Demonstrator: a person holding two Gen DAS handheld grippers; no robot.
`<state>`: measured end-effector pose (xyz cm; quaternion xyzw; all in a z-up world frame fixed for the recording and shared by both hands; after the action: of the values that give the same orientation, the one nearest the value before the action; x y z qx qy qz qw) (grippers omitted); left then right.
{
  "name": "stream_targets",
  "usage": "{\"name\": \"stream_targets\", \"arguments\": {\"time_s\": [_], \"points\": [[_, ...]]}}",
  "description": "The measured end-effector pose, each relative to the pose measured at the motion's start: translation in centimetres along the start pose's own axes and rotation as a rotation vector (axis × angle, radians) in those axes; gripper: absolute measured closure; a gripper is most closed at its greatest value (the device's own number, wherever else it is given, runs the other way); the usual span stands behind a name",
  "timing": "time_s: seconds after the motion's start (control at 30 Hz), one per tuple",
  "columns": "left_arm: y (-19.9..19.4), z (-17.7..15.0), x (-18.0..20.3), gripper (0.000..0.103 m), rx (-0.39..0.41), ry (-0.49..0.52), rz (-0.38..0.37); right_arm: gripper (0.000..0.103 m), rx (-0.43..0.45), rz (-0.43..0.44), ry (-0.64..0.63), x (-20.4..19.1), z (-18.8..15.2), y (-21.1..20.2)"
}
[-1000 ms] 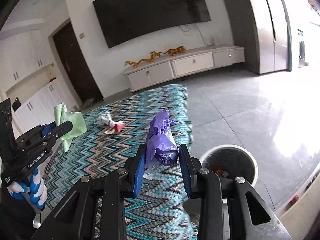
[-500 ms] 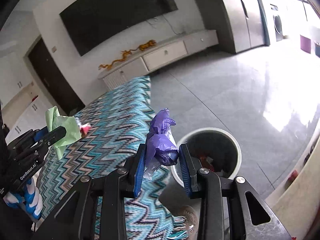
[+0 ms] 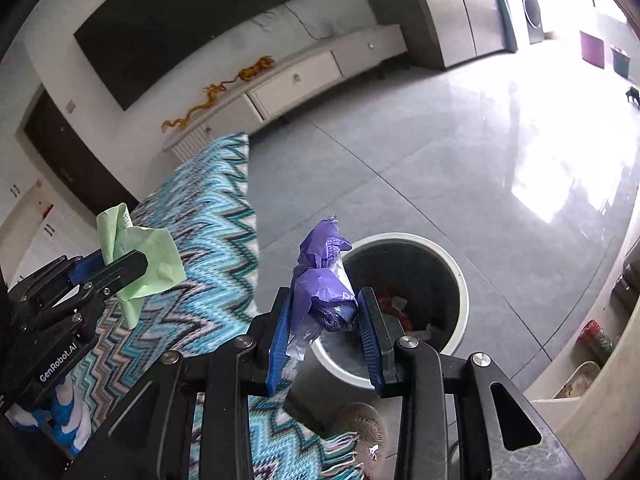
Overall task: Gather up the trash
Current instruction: 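Carry the green tissue and purple bag to the trash bin and release both, then move both open grippers back to the last wrappers on the blanket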
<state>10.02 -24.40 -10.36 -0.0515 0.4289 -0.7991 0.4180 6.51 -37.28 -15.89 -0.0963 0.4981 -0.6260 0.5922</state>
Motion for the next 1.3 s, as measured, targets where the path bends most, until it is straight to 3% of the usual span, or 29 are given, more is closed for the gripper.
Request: {"name": "stream_targets", "arguments": {"time_s": [0.37,0.9,1.03,1.07,1.17,1.3], "points": [[6.5,1.8,1.7,0.075,-0.06,-0.004,-0.081,0.07,-0.061,-0.048,0.065,2.4,1.3,4.7],[9.4,3.0,2.8,0.075,-0.079,-0.008,-0.131,0.068,-0.098,-0.097,0.108,4.1,1.2,7.6],[10.1,3.2,2.9,0.07,-0.089,-0.043,-0.191,0.067,-0.103,-0.111,0.115,4.3,1.4,8.1],[10.3,3.4,3.0,0.068,-0.091,-0.056,-0.211,0.063,-0.103,-0.115,0.117,4.2,1.4,8.2],[10.5,3.6,2.8,0.052,-0.089,-0.09,-0.242,0.052,-0.103,-0.136,0.123,4.5,1.4,8.3],[9.9,3.7,2.4,0.051,-0.067,-0.109,-0.255,0.049,-0.102,-0.15,0.138,4.9,1.1,8.0]]}}
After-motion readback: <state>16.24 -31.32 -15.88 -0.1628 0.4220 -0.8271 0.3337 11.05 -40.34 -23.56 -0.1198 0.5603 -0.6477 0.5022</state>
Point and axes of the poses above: each gripper's, at about its wrist camera, not at the fingertips, and y roughly the way its jaws point, x to its right, z to its top, the point moved 8 cm from there along y, roughly the way its jaws point, and after that the axes turned 9 degrees about y, right-handed, at the moved point
